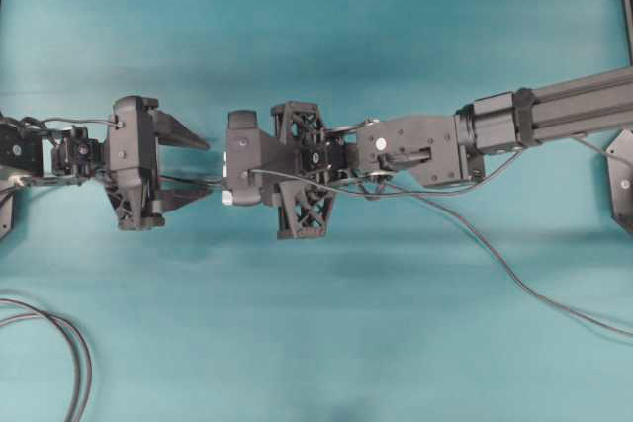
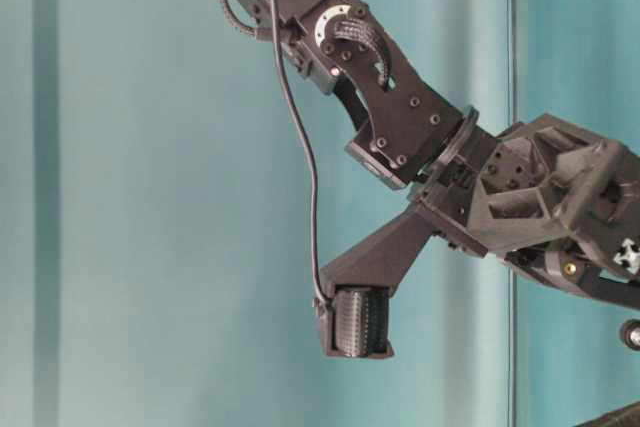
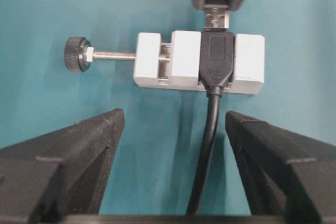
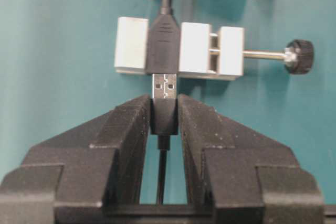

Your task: Insert the USB cable into the female connector supported by the left arm.

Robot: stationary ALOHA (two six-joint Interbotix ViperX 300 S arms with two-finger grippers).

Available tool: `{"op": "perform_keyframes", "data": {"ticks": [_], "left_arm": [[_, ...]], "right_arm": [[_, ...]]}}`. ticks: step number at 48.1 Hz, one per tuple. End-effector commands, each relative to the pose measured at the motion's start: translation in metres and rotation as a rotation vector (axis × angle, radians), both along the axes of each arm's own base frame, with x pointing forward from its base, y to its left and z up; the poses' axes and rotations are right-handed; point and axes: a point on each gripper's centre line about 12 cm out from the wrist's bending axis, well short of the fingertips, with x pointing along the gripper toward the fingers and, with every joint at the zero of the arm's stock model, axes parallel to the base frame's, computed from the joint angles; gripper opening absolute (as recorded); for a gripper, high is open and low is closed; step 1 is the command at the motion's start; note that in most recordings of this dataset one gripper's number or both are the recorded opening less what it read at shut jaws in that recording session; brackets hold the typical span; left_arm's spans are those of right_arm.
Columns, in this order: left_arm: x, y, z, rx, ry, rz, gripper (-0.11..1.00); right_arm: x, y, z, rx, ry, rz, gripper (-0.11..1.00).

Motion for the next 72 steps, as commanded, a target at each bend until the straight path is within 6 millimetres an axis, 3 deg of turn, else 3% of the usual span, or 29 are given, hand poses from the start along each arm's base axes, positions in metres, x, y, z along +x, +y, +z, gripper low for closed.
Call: {"op": "perform_keyframes", "data": {"ticks": [1,24,72], "left_arm": [[0.004,-0.001,0.004,-0.006,-0.021,0.003,0.85],[0.005,-0.001,0.004,-0.002,-0.022,0.0,0.85],[0.01,-0.002,0.004,-0.008,0.03,-0.007,0.85]], "right_arm": [[0.009,-0.002,0.018,-0.004,-0.06,0.001,0.21],[0.011,0.009,0.019,-0.002,-0.064,0.021,0.21],[0.021,0.009,0.025,-0.006,-0.052,0.019,0.21]]}}
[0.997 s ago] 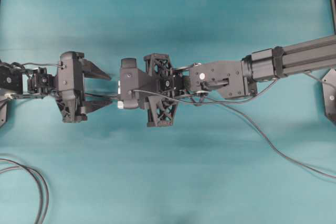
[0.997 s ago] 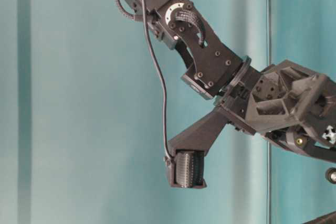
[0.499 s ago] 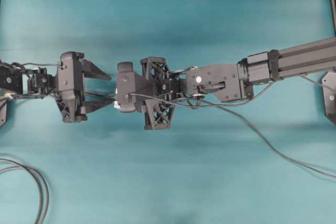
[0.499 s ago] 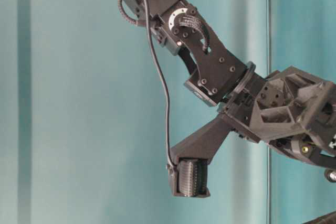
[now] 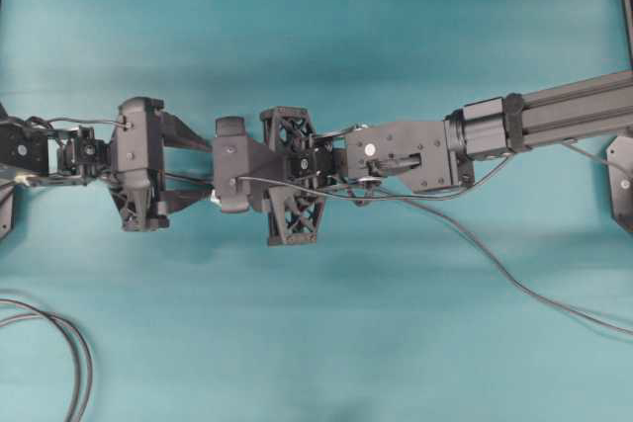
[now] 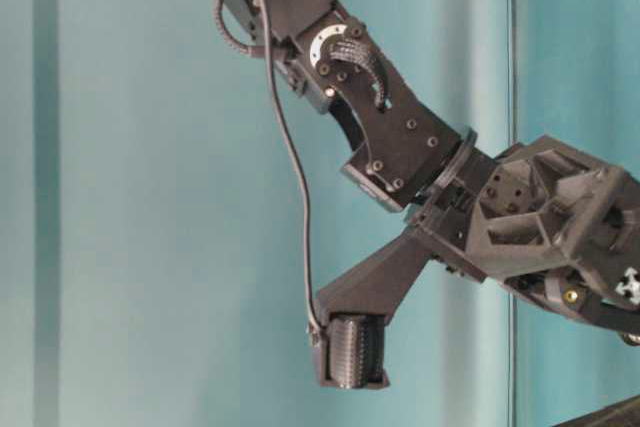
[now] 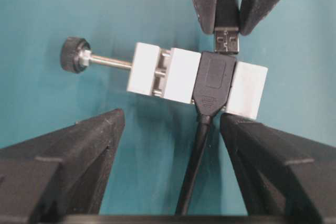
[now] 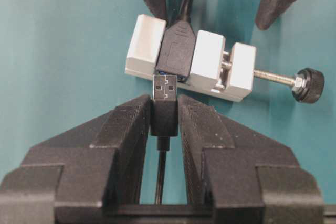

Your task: Insert the USB cable into the female connector supported by the left arm.

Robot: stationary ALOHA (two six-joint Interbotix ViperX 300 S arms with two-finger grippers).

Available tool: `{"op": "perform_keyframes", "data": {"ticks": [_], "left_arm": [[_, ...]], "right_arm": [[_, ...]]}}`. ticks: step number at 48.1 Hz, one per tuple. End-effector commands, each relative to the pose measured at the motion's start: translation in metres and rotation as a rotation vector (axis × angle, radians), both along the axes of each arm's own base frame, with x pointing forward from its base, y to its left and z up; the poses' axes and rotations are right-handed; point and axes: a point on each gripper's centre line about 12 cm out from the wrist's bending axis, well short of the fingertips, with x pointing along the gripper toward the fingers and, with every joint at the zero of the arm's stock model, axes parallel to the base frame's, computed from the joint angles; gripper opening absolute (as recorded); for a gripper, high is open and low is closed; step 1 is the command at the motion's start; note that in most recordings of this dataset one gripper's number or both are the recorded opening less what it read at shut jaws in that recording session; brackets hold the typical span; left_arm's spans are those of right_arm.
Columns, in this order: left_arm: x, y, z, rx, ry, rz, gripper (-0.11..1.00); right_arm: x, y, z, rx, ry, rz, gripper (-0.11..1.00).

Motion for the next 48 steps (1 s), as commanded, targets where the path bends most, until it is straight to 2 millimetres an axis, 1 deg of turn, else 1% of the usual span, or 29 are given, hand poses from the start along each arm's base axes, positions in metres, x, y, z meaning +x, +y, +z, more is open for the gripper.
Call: {"op": "perform_keyframes", "data": {"ticks": [1,8,19,27,38,48], "left_arm": [[0.003,-0.001,0.002,-0.004,0.009,-0.003,0.85],[0.001,-0.004,0.0,-0.007,0.049,-0.011,0.85],[0.005,-0.009,0.004,-0.011,0.065,-0.028,0.85],[0.007,-0.009,0.005,-0.013,0.093,-0.028,0.85],[0.017,-0.008,0.011,-0.014,0.088,-0.029,0.85],[0.025,-0.009,0.015,-0.019,0.137,-0.033,0.85]], "right_arm": [[0.009,0.0,0.022,-0.001,-0.054,0.001,0.21],[0.009,0.0,0.022,-0.002,-0.048,0.0,0.21],[0.009,0.001,0.022,-0.001,-0.045,0.002,0.21],[0.007,0.003,0.02,-0.002,-0.037,0.006,0.21],[0.008,0.003,0.02,-0.001,-0.038,0.005,0.21],[0.007,0.003,0.019,0.008,-0.034,-0.004,0.21]]}}
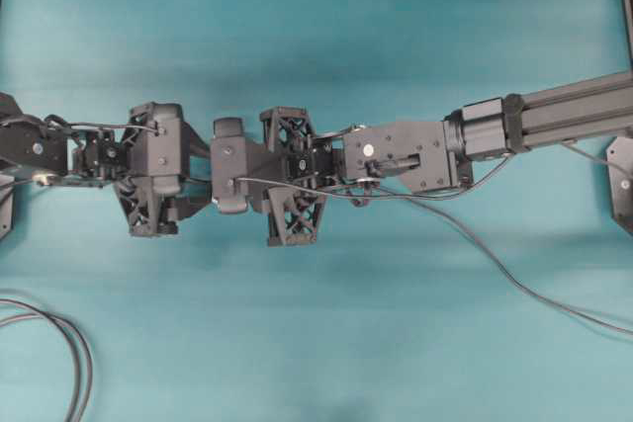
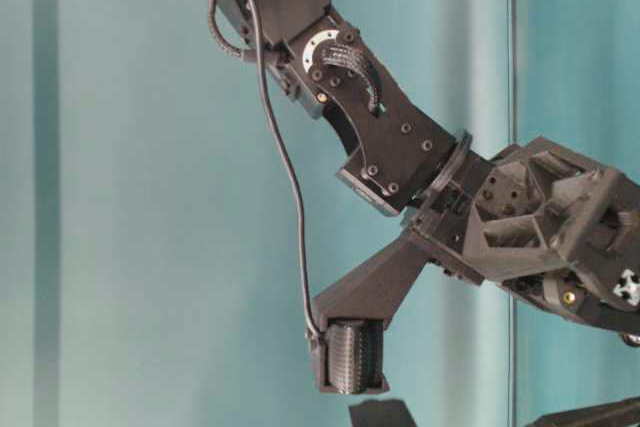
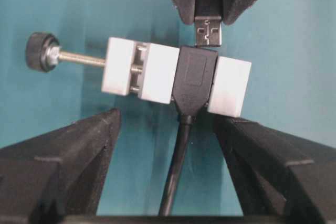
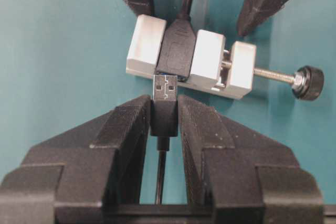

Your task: Insert the USB cable into the female connector supported by the left arm.

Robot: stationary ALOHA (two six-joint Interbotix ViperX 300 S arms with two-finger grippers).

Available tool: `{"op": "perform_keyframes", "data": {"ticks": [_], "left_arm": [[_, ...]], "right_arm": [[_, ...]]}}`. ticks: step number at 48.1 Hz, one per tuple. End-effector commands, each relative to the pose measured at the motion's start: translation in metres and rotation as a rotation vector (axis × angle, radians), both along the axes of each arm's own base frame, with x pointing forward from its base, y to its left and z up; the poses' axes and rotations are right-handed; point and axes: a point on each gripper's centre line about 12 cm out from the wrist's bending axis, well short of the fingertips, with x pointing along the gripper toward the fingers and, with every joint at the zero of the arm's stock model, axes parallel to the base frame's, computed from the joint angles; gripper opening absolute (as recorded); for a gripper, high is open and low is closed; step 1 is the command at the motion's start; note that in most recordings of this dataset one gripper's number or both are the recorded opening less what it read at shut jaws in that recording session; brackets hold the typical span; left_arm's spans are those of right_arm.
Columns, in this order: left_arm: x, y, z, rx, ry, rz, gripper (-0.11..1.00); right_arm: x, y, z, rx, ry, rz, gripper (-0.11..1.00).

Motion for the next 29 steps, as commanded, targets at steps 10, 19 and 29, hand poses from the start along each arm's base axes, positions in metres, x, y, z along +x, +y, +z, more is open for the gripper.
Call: {"op": "perform_keyframes", "data": {"ticks": [10,19,29], "left_arm": [[0.013,-0.002,0.013,-0.003,-0.032,-0.003,0.85],[0.013,-0.002,0.016,-0.003,-0.034,-0.004,0.85],[0.012,-0.002,0.02,-0.004,-0.032,-0.004,0.85]], "right_arm": [[0.007,0.003,0.018,0.008,-0.049,-0.002,0.21],[0.008,0.007,0.019,0.007,-0.052,0.007,0.21],[0.007,0.015,0.019,0.007,-0.052,0.024,0.21]]}}
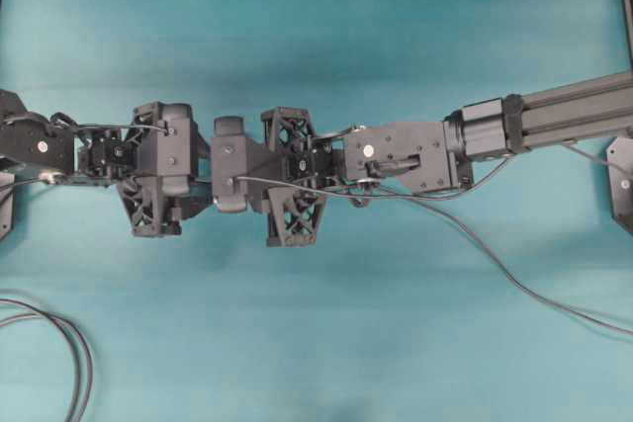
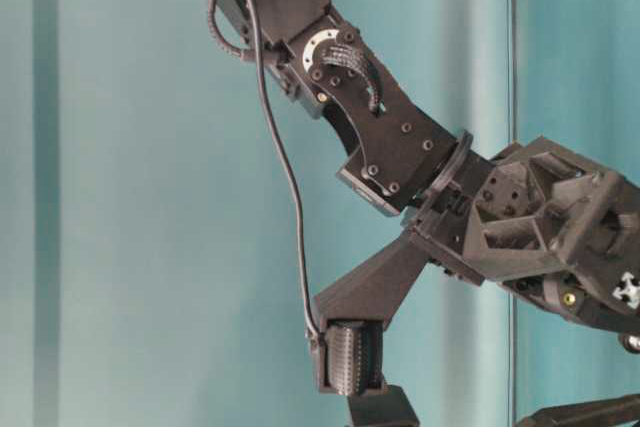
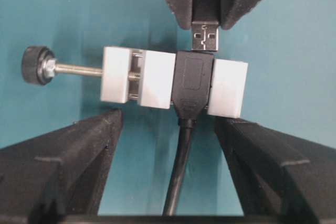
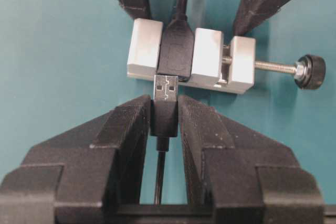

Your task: Insert the USB cable into the female connector supported by the left arm.

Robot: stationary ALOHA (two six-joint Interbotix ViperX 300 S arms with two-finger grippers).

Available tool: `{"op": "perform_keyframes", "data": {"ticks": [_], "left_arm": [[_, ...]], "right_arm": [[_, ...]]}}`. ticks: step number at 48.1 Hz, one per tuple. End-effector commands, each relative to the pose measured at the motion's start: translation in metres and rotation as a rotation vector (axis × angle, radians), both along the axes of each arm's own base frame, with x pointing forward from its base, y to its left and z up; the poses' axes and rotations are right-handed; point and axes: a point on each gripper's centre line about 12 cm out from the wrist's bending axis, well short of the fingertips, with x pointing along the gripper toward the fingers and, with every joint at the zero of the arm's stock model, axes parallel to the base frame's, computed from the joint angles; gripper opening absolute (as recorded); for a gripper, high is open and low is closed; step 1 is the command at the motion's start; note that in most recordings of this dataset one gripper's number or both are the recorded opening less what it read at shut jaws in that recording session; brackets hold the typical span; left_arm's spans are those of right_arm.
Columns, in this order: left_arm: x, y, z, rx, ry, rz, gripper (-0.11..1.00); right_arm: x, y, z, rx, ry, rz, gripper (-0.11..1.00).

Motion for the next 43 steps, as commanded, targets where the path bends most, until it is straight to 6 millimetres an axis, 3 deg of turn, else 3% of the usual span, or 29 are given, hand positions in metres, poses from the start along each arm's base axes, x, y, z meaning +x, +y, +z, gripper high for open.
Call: {"op": "perform_keyframes", "data": {"ticks": [1,43], "left_arm": [[0.009,-0.001,0.015,-0.003,-0.052,0.001,0.85],[0.012,-0.02,0.02,-0.01,0.012,-0.06,0.85]], "right_arm": [[0.008,0.011,0.019,0.0,-0.054,0.023,0.21],[0.006,0.012,0.02,-0.018,-0.052,0.045,0.21]]}}
